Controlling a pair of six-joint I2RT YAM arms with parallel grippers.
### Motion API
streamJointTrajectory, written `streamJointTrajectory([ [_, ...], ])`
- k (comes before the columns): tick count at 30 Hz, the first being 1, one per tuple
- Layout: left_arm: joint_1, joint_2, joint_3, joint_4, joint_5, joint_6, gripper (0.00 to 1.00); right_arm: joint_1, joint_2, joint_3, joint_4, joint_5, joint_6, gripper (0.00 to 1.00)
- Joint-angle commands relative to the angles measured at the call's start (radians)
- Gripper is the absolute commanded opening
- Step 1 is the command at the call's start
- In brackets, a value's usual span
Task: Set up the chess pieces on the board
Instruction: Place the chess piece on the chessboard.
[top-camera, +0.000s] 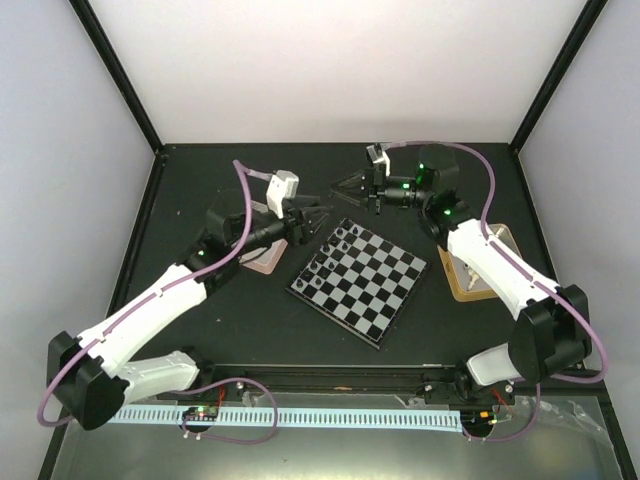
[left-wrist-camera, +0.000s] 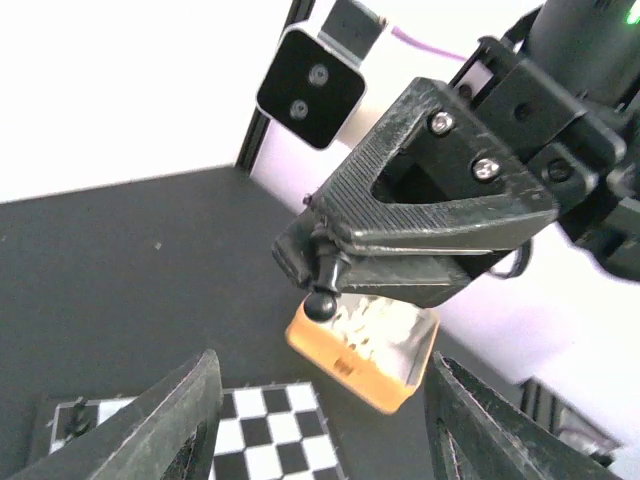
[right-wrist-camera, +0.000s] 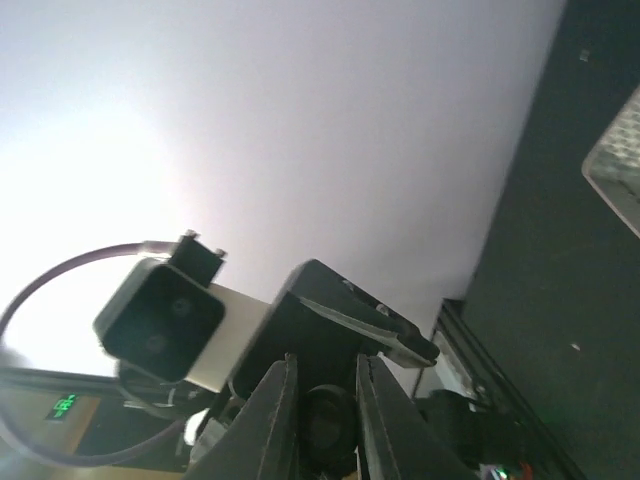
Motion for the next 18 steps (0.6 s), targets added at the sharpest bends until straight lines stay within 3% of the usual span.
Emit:
streamJointTrajectory([
  [1, 0.012, -0.067, -0.047, 0.238, 0.014, -0.155, 0.56, -0.009, -0.035, -0.016, 0.249, -0.018, 0.21, 0.1],
  [6, 0.021, -0.069, -0.038, 0.329, 0.051, -0.222, 0.57, -0.008, -0.049, -0.058, 0.452, -0.015, 0.384, 0.1],
  [10, 0.027, -0.03, -0.001, 0.394, 0.099, -0.287, 0.56, -0.009, -0.05, -0.069, 0.513, -0.024, 0.441, 0.11],
  [18, 0.03, 0.051, 0.041, 0.479, 0.153, -0.385, 0.38, -0.009, -0.056, -0.091, 0.576, -0.02, 0.499, 0.1],
])
